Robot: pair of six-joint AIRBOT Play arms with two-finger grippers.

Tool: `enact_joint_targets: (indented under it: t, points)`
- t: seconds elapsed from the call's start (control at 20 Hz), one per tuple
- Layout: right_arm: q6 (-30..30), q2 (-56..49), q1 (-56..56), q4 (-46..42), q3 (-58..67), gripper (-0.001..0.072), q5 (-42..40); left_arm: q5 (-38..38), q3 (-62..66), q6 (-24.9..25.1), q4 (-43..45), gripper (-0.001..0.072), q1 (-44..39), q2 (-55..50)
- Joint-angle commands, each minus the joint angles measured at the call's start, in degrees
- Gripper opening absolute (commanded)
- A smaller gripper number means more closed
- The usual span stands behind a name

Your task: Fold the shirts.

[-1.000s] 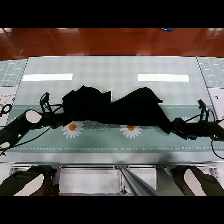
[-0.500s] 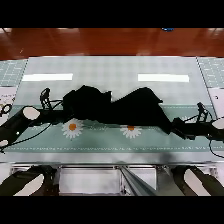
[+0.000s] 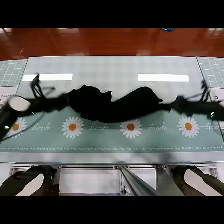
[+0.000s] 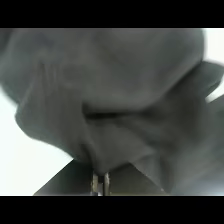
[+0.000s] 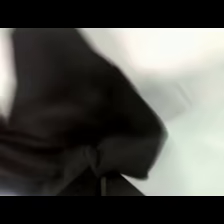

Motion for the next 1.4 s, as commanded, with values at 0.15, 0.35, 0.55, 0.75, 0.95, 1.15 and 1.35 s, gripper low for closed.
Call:
enact_joint_targets:
  t: [0.15, 0.35, 0.55, 0.75, 0.95, 1.15, 1.35]
  points:
    - [5.68, 6.10, 0.00, -3.04, 37.99, 0.0023, 9.70, -2.43, 23.85, 0.39, 0.02, 0.0018, 8.31, 7.80]
    - [8.76, 10.43, 0.00, -8.55, 57.35, 0.0023, 12.66, -4.44, 36.13, 0.44, 0.04, 0.0018, 14.05, 13.75]
    - [9.38, 19.21, 0.00, -14.73, 61.92, 0.0023, 12.72, -5.07, 41.38, 3.41, 0.15, 0.0018, 17.64, 21.77]
    - [11.23, 27.28, 0.00, -23.28, 61.92, 0.0023, 14.21, -10.82, 41.48, 4.24, 4.96, 0.0018, 18.53, 30.27]
    - [15.56, 32.15, 0.00, -31.61, 61.88, 0.0023, 20.41, -23.82, 41.44, 4.24, 13.55, 0.0018, 18.51, 35.17]
    - [17.25, 33.29, 0.00, -32.68, 58.64, 0.0023, 22.75, -27.89, 34.23, 2.54, 14.14, 0.0018, 17.29, 34.91]
    - [16.33, 31.54, 0.00, -27.93, 43.30, 0.0023, 20.63, -26.99, 17.62, 7.69, 3.30, 0.0018, 17.03, 30.71]
